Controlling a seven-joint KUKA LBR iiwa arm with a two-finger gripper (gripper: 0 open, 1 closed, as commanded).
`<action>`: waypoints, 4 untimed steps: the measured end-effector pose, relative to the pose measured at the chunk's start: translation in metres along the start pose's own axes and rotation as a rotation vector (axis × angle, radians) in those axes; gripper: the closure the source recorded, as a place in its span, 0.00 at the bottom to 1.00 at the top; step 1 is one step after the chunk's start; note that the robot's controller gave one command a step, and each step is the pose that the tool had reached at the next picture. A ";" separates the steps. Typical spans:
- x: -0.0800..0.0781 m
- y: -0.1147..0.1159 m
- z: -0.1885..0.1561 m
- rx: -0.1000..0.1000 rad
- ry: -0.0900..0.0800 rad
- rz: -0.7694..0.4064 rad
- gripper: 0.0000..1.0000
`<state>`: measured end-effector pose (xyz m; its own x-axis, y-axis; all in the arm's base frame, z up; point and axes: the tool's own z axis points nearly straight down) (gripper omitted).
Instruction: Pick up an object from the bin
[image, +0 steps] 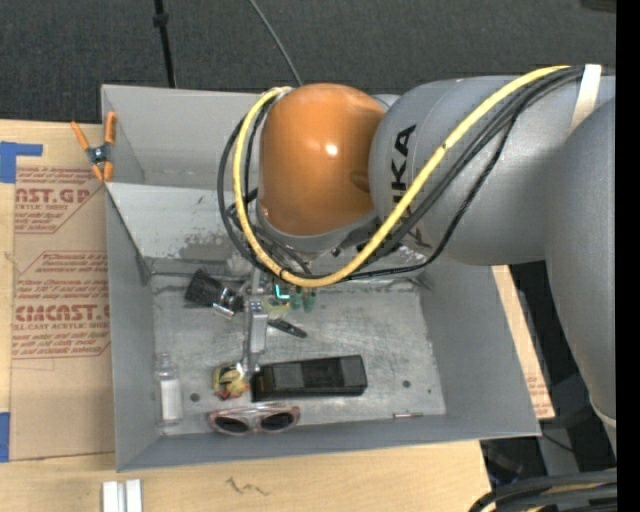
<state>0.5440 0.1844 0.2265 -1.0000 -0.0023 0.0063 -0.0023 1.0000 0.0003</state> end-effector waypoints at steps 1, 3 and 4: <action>-0.002 -0.001 -0.004 -0.001 -0.008 0.002 0.00; -0.032 -0.019 0.135 0.000 -0.007 -0.828 1.00; 0.010 -0.022 0.087 -0.002 0.000 -0.777 1.00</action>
Offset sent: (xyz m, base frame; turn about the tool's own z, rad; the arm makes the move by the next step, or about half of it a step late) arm 0.0309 -0.0198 -0.1352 -0.8295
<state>0.5335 0.1625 0.1398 -0.7114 -0.7028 0.0033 -0.7027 0.7114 0.0058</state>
